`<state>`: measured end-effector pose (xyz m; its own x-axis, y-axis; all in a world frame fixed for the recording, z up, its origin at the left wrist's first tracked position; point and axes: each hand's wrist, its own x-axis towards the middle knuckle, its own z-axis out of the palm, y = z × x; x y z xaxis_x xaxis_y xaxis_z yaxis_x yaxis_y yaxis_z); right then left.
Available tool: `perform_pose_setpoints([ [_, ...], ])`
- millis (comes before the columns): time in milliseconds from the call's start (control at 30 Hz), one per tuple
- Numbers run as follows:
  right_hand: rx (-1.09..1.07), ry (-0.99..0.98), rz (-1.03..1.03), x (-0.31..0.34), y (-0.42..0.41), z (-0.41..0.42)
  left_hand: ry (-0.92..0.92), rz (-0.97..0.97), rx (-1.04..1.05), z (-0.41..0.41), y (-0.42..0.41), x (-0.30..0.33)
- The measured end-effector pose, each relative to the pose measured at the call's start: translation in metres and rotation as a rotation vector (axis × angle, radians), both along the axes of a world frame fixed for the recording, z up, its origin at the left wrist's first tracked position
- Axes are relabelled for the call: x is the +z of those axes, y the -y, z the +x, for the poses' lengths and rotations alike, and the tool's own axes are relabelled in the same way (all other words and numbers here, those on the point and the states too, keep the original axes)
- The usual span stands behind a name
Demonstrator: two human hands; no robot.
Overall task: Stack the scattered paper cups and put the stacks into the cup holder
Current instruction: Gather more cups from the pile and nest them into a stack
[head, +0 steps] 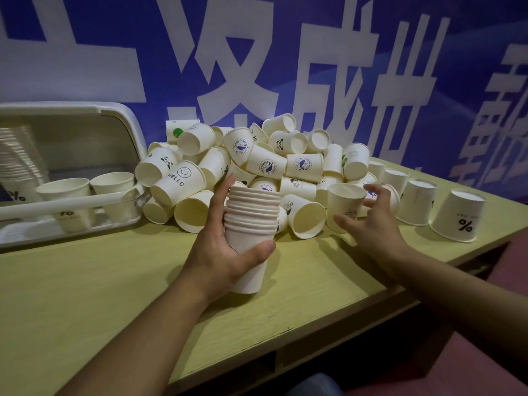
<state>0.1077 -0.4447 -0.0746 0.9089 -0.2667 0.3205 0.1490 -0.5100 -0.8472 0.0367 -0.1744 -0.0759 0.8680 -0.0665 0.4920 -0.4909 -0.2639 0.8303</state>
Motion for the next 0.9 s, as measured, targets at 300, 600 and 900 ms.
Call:
perform_pose_setpoints([
  [300,0.007,0.064,0.140,0.004,-0.007,0.007,0.008,-0.007,0.017,0.000,-0.002,0.001],
  [600,0.145,0.269,0.342,0.051,-0.028,-0.013,0.025,-0.046,-0.049,-0.002,0.001,0.003],
  [900,0.441,0.295,0.261,0.080,-0.092,-0.035,0.047,0.032,-0.073,-0.006,0.001,0.005],
])
